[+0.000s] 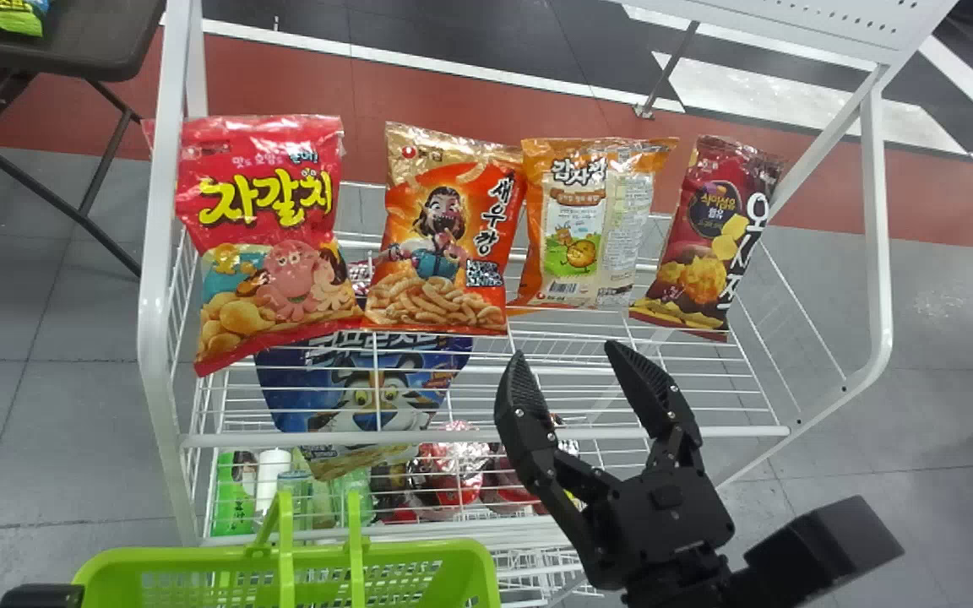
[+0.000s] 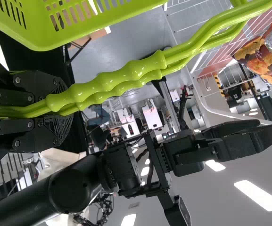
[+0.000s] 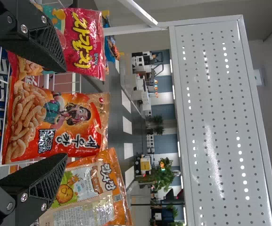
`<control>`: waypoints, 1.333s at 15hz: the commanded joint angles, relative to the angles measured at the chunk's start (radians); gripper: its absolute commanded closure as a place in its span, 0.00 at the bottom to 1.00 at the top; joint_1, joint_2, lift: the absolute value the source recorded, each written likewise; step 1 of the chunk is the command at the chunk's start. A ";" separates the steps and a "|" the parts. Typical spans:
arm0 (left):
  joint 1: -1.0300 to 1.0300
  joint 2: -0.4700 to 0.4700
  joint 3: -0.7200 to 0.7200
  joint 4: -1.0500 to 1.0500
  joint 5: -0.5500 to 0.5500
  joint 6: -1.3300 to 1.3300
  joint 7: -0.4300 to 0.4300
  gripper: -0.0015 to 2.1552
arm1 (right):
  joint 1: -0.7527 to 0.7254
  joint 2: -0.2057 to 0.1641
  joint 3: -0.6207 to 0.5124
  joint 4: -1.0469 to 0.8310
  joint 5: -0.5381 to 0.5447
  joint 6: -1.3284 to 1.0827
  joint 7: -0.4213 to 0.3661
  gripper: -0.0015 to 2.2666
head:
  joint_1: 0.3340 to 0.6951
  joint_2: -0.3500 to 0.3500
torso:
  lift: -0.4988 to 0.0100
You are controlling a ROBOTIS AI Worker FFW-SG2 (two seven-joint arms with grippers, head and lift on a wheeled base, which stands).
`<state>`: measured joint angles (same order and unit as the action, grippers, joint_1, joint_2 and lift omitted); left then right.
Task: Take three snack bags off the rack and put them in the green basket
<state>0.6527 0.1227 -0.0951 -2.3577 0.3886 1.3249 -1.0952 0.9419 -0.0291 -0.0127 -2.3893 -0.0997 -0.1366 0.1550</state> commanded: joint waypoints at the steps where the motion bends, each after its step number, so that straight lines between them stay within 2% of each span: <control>1: 0.001 0.000 0.000 0.000 0.001 0.003 0.000 0.81 | -0.002 -0.002 -0.001 0.009 -0.002 -0.024 0.000 0.09 | 1.00 0.00 | 0.94; 17: 0.004 0.000 0.000 -0.005 0.004 0.003 -0.005 0.81 | -0.018 -0.005 -0.003 0.032 -0.003 -0.020 -0.003 0.09 | 1.00 0.00 | 0.94; 20: 0.004 0.000 -0.005 0.005 0.004 0.003 -0.006 0.81 | -0.095 -0.006 0.000 0.078 -0.014 0.029 0.000 0.09 | 1.00 0.00 | 0.94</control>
<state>0.6566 0.1227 -0.0962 -2.3600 0.3927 1.3277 -1.1014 0.8901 -0.0343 -0.0148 -2.3372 -0.1060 -0.1388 0.1537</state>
